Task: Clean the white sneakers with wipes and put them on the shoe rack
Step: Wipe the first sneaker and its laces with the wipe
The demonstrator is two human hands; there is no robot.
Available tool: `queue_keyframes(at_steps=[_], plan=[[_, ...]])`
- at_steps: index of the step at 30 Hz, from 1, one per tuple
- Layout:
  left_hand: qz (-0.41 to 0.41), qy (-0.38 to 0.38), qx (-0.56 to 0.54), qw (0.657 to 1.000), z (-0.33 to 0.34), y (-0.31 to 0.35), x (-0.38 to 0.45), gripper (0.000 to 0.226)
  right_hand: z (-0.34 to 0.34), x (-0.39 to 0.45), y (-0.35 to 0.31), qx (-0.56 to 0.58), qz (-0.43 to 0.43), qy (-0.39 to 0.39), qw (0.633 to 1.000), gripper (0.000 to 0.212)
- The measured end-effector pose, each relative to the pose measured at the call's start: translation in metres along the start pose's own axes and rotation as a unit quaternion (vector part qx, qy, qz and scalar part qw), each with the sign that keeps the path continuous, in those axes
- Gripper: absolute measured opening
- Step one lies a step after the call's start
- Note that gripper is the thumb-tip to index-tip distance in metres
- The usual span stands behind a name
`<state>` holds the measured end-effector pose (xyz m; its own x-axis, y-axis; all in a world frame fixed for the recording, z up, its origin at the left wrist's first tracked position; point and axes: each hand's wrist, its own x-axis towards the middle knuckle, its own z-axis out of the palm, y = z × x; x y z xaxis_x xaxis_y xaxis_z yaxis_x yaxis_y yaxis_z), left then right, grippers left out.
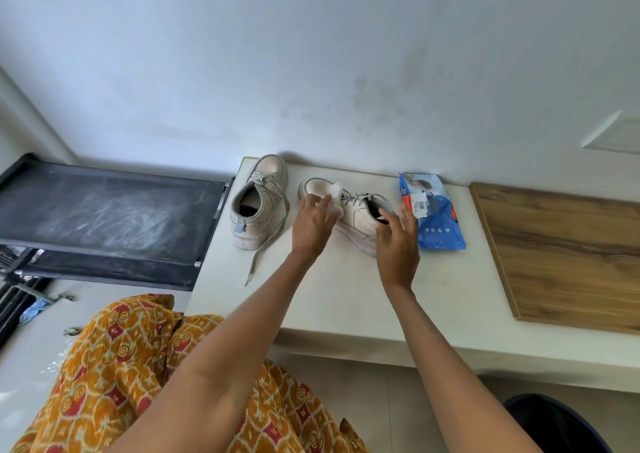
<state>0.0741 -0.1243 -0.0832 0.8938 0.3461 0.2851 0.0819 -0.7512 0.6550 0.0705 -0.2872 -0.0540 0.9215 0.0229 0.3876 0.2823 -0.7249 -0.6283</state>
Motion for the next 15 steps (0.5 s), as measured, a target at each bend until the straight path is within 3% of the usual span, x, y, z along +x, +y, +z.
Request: queue_keyframes(at_steps=[4,11,15], plan=[[-0.130,0.035,-0.147,0.980,0.008,0.022,0.000,0.026,0.012,-0.010,0.006,0.024,0.030,-0.022,0.999,0.030],[0.057,0.010,-0.138,0.989,0.013,0.058,-0.014,0.019,0.012,-0.006,0.012,0.033,0.053,-0.011,0.998,0.026],[0.017,-0.002,-0.085,0.996,0.011,0.041,-0.003,0.018,0.012,-0.004,0.013,0.017,0.053,-0.017,0.998,0.028]])
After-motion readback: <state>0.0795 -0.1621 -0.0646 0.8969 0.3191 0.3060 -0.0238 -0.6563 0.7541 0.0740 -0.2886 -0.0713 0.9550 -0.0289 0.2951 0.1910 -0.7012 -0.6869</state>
